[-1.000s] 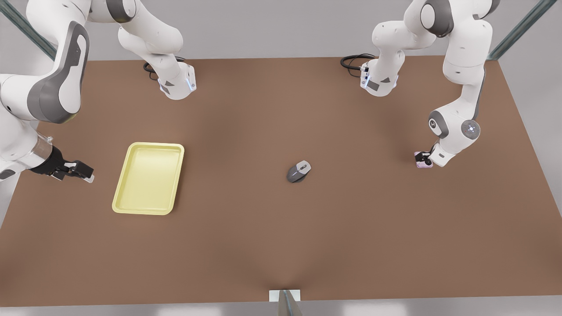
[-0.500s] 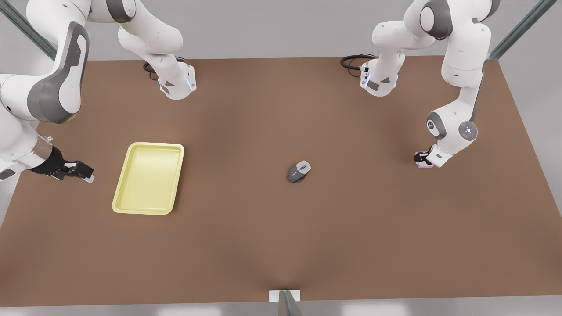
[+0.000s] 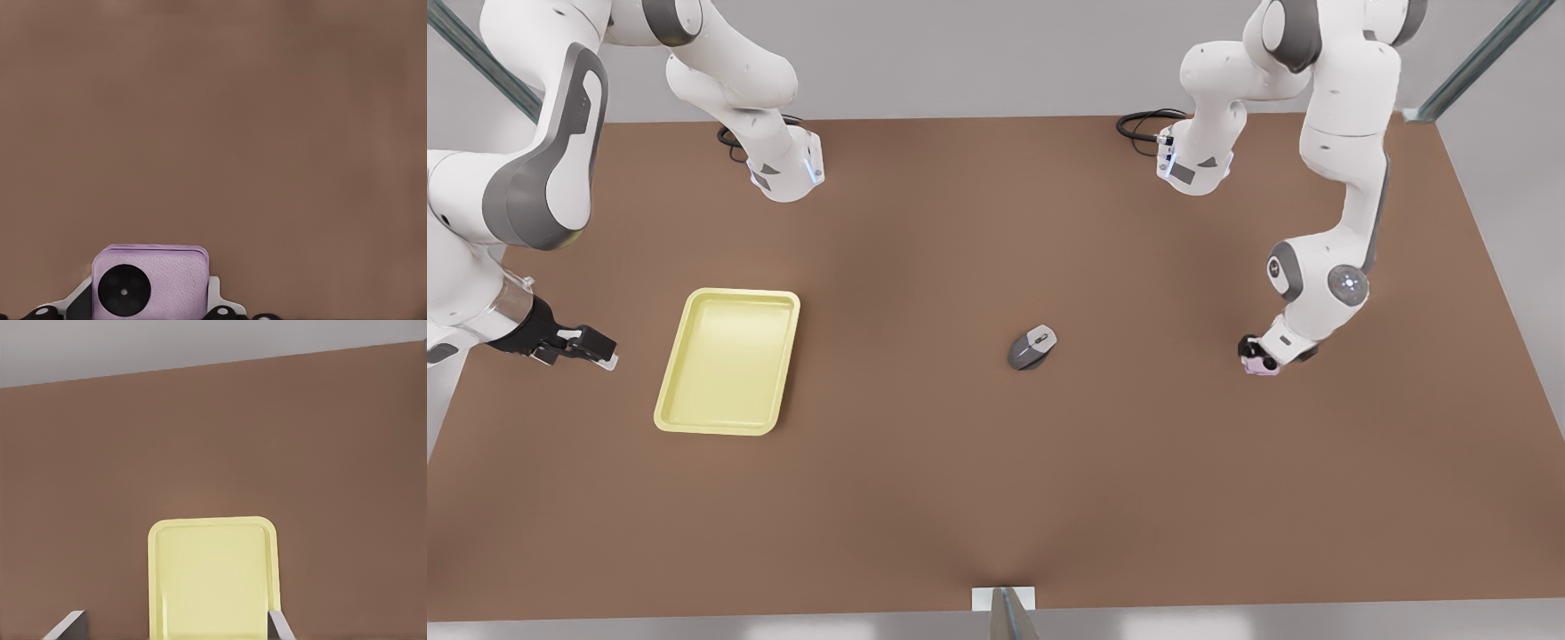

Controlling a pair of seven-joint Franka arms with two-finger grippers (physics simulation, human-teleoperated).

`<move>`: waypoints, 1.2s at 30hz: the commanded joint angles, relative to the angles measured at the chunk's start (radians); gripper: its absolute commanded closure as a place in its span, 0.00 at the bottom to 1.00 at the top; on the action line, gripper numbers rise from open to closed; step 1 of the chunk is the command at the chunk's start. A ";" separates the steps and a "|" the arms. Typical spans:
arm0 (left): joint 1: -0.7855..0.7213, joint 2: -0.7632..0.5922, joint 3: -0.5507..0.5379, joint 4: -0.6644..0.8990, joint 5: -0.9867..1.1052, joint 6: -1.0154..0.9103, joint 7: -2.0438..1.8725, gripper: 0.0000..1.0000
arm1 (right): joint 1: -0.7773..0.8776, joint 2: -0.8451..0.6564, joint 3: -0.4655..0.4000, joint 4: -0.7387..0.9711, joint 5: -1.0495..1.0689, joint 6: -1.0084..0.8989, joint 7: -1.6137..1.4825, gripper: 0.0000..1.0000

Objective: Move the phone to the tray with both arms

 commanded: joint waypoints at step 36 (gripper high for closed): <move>-0.369 0.528 -0.072 1.327 0.020 -1.132 -0.655 0.00 | 0.158 0.005 0.020 -0.041 -0.007 -0.076 -0.024 0.00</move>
